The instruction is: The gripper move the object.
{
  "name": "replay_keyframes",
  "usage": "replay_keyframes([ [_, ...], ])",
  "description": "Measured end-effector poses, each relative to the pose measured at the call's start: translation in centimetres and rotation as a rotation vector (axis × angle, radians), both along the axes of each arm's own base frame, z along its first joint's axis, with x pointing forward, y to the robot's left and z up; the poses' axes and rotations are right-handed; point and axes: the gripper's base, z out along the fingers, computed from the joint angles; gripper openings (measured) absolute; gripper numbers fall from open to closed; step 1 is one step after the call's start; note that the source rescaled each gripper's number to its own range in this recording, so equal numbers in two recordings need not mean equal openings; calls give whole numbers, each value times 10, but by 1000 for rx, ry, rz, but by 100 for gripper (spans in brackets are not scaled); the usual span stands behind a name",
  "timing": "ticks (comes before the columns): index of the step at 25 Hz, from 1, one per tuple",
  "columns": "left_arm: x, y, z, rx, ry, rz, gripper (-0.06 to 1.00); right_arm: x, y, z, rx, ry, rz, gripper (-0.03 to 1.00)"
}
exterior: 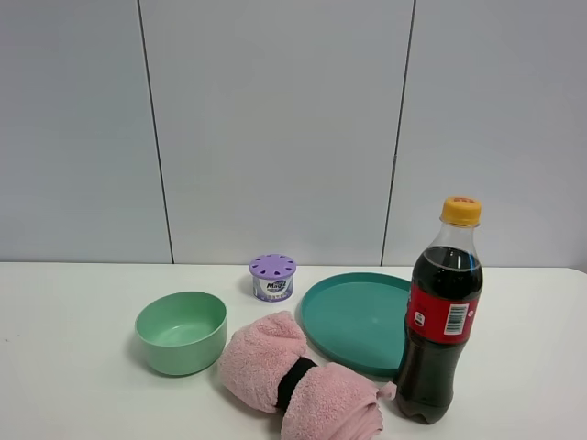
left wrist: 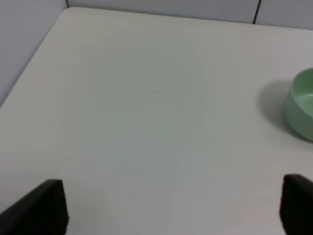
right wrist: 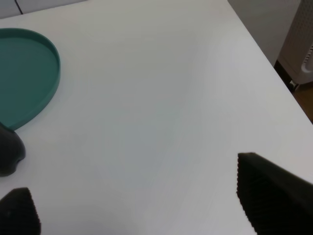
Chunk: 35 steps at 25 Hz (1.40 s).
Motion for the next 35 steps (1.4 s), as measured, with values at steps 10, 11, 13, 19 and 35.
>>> replay_keyframes([
  [10, -1, 1, 0, -8, 1, -26, 64, 0, 0, 0, 0, 0, 0, 100],
  [11, -1, 1, 0, -8, 1, -26, 64, 0, 0, 0, 0, 0, 0, 100],
  [13, -1, 1, 0, -7, 1, -25, 64, 0, 0, 0, 0, 0, 0, 100],
  [19, -1, 1, 0, -7, 1, -26, 64, 0, 0, 0, 0, 0, 0, 100],
  [35, -1, 2, 0, -6, 1, -26, 64, 0, 0, 0, 0, 0, 0, 100],
])
